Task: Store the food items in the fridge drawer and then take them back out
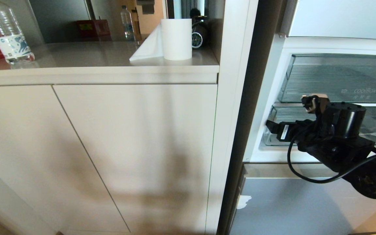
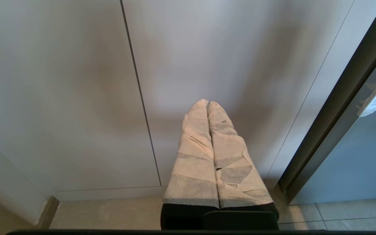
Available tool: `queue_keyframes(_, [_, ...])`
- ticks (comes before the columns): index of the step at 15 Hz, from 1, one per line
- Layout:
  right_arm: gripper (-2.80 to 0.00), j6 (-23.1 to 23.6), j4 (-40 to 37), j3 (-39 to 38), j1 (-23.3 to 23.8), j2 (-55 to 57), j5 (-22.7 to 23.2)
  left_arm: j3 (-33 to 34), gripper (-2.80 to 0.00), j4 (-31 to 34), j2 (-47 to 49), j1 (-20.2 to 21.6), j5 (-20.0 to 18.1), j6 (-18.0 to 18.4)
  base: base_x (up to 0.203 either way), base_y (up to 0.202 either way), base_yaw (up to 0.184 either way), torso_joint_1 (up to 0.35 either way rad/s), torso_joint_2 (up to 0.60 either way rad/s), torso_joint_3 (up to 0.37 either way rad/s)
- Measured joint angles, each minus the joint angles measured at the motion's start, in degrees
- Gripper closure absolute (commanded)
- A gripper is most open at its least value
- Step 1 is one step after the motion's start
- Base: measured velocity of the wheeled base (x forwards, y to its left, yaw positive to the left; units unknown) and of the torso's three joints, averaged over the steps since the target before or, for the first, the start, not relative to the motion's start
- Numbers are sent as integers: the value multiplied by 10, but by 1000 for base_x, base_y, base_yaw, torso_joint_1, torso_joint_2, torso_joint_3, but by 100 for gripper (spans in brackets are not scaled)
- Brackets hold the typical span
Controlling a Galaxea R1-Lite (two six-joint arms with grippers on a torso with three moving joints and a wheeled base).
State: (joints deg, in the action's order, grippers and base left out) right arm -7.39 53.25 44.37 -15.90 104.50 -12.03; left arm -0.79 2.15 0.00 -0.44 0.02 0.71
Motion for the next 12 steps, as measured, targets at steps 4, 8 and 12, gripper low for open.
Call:
queue_keyframes(4, [0, 0, -1, 13, -17, 10, 0, 0, 0, 0, 0, 0, 0, 0, 0, 0, 0, 0, 0, 0])
queue_keyframes(8, [0, 3, -1, 17, -34, 13, 1, 0, 0, 0, 0, 0, 0, 0, 0, 0, 0, 0, 0, 0])
queue_keyframes(12, [0, 2, -2, 13, -46, 14, 2, 0, 0, 0, 0, -1, 0, 0, 0, 0, 0, 0, 0, 0])
